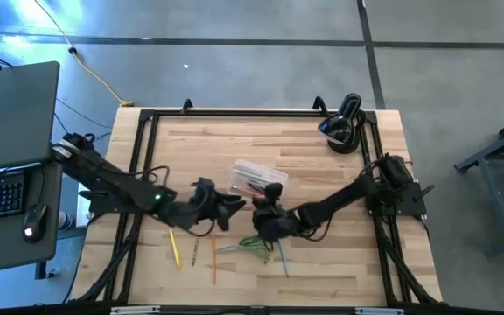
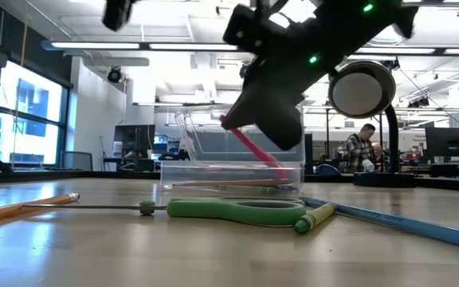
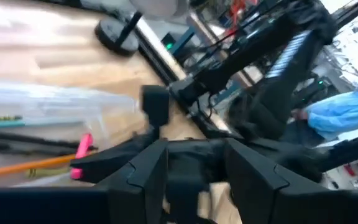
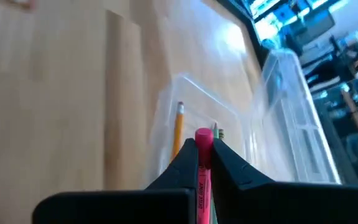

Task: Pick & place school supplies into a supply box
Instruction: Put the pink pen into the supply box

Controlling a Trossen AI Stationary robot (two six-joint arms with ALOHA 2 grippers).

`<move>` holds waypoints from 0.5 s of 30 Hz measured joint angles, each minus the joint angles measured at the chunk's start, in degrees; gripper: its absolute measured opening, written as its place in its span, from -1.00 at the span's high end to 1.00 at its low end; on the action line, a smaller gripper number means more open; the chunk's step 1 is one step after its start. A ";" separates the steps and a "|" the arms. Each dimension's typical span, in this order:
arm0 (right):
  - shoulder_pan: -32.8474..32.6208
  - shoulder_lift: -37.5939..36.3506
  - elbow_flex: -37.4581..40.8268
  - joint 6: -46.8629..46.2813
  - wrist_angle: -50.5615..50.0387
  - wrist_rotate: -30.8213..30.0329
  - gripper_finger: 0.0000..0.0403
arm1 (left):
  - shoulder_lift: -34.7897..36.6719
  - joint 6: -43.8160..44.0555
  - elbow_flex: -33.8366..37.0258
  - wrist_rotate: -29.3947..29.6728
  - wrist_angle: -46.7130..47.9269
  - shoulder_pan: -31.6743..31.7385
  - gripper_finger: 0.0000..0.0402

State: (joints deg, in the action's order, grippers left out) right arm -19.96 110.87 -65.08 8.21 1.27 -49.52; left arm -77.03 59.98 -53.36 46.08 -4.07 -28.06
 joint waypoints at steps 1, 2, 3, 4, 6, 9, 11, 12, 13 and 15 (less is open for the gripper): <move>0.98 0.00 0.00 -0.61 -0.04 0.15 0.99 | 0.58 -0.90 0.00 1.56 0.25 -1.07 0.05; 1.97 0.00 0.00 -0.96 -0.15 0.08 0.98 | 1.13 -1.67 0.02 2.92 0.51 -2.15 0.05; 2.95 0.00 0.00 -1.16 -0.21 -0.11 0.98 | 1.50 -2.27 0.02 4.26 0.41 -3.06 0.05; 3.87 0.00 0.00 -1.12 -0.21 -0.08 0.98 | 1.80 -2.76 0.02 5.36 0.26 -3.75 0.05; 5.30 0.00 -0.01 -0.60 -0.13 1.10 0.98 | 2.01 -2.96 0.02 6.90 0.30 -5.06 0.05; 7.02 0.00 0.00 -0.98 -0.12 5.73 0.96 | 1.99 -2.96 0.02 7.30 0.47 -5.89 0.05; 8.19 0.00 -0.06 -2.67 -0.10 9.38 0.93 | 1.99 -2.96 0.02 6.82 0.50 -5.87 0.05; 8.77 -0.06 -0.10 -3.36 -0.09 11.31 0.91 | 1.99 -2.94 0.02 6.39 0.74 -5.83 0.05; 9.20 -0.09 -0.11 -3.90 0.00 13.00 0.89 | 1.99 -2.95 0.02 6.01 0.85 -5.70 0.05; 9.78 -0.09 -0.11 -5.06 0.03 14.41 0.82 | 1.99 -2.95 0.02 5.77 0.81 -5.71 0.05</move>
State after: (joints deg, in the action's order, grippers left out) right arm -10.18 110.78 -65.19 3.15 1.30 -35.10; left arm -75.05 57.03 -53.34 51.85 -3.26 -33.77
